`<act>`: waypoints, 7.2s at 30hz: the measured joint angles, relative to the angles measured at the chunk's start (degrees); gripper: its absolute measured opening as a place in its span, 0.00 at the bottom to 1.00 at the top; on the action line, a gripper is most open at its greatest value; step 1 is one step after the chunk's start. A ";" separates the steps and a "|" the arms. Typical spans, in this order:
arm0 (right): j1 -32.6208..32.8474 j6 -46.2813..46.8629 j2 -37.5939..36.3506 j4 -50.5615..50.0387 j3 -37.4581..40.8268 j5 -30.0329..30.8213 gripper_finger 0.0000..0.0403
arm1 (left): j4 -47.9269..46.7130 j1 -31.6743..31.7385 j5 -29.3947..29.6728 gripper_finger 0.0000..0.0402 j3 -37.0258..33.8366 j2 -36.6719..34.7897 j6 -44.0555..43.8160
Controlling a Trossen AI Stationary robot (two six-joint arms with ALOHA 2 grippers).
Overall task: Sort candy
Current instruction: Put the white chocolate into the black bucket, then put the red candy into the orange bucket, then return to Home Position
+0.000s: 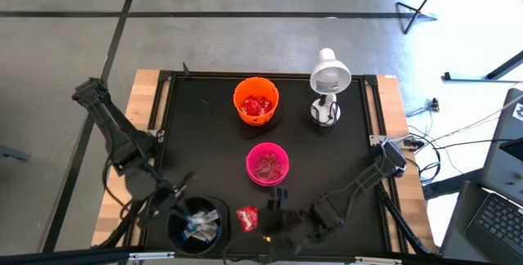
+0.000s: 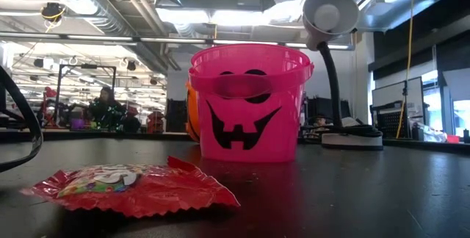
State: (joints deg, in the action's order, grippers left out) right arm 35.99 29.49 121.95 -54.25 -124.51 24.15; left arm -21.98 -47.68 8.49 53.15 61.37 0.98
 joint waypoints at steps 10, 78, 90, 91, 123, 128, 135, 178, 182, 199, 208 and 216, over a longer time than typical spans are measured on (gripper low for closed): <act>1.34 3.21 0.04 4.43 6.70 2.28 0.46 | -6.79 -5.41 -2.20 0.01 1.90 2.62 -14.69; -1.79 4.48 5.73 36.50 30.58 -8.68 0.08 | 25.46 -4.35 14.15 0.33 -17.45 -22.02 5.17; -1.86 -0.64 -2.56 38.00 28.76 -7.34 0.05 | 25.46 -4.35 14.61 0.33 -17.45 -22.02 3.98; -1.86 -1.31 -3.22 38.04 28.76 -7.33 0.05 | 25.46 -4.35 14.61 0.33 -17.45 -22.02 3.97; -27.99 -18.16 -18.73 33.94 31.40 -16.72 0.05 | 22.16 -4.37 14.99 0.33 -17.49 -20.78 4.14; -35.54 -17.20 -22.12 36.31 37.10 -16.61 0.05 | 21.87 -4.31 22.26 0.33 -17.49 -19.11 4.30; -45.54 -13.22 -22.38 38.04 42.30 -16.18 0.05 | 21.90 -2.66 25.30 0.33 -17.49 -17.39 5.65; -28.61 -19.36 -64.38 55.63 75.49 -9.22 0.22 | 21.91 14.38 17.82 0.33 -24.74 -40.75 11.64; -26.00 -18.62 -72.34 64.26 86.48 -7.15 0.20 | 22.28 17.46 17.73 0.33 -28.42 -46.37 11.19; -17.02 -21.20 -84.58 64.39 97.67 -4.25 0.18 | 10.52 23.30 13.68 0.33 -30.54 -61.18 4.15; -13.69 -19.03 -96.91 64.82 105.78 -1.09 0.18 | 11.32 23.30 13.18 0.33 -32.88 -61.18 5.15; -13.46 -22.22 -104.85 72.10 112.50 -2.79 0.18 | 15.15 23.30 12.71 0.33 -35.43 -61.21 3.08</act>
State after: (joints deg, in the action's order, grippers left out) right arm 22.52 7.26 17.10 17.85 -12.00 21.36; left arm -6.82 -24.38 21.20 17.72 0.16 4.06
